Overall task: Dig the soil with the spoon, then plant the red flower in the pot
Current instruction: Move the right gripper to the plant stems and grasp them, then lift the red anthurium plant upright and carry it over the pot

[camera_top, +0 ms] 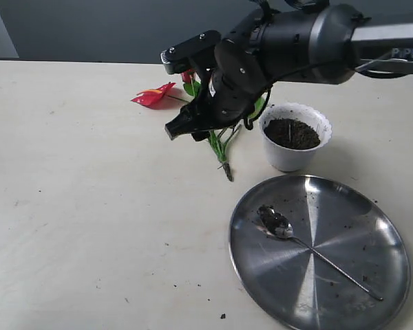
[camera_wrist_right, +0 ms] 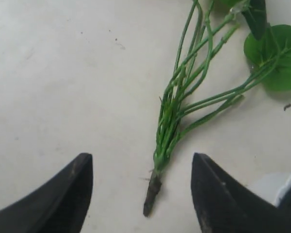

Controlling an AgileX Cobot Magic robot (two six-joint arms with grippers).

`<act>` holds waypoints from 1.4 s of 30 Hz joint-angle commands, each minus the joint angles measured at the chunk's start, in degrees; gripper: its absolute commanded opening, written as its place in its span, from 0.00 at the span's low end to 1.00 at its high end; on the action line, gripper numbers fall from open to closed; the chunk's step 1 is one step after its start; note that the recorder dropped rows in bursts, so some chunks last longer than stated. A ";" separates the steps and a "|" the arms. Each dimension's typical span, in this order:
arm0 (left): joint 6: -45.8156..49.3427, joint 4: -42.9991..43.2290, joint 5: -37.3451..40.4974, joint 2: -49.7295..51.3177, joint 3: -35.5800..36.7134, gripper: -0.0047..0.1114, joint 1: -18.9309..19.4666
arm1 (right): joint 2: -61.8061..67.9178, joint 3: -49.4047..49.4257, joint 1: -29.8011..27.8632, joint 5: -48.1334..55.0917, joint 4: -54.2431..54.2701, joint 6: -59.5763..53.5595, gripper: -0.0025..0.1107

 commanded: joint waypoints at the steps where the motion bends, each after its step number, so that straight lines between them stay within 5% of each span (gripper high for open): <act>1: -0.05 -0.21 -0.38 0.30 -0.15 0.05 -0.13 | 4.53 -6.41 -3.12 -0.20 -1.49 2.55 0.53; 12: -0.05 -0.21 -0.38 0.30 -0.15 0.05 -0.13 | 15.01 -18.76 -6.93 -0.68 2.68 2.44 0.49; 26: -0.05 -0.21 -0.38 0.30 -0.15 0.05 -0.13 | 23.40 -22.81 -6.93 -0.44 3.74 2.35 0.48; 29: -0.05 -0.21 -0.38 0.30 -0.15 0.05 -0.13 | 23.61 -22.81 -6.93 -0.44 3.24 2.35 0.38; 34: -0.05 -0.21 -0.38 0.30 -0.15 0.05 -0.13 | 23.61 -23.56 -6.93 -0.82 3.24 2.35 0.02; 42: -0.05 -0.21 -0.38 0.30 -0.15 0.05 -0.13 | 22.80 -27.44 -6.93 -0.87 5.31 2.35 0.02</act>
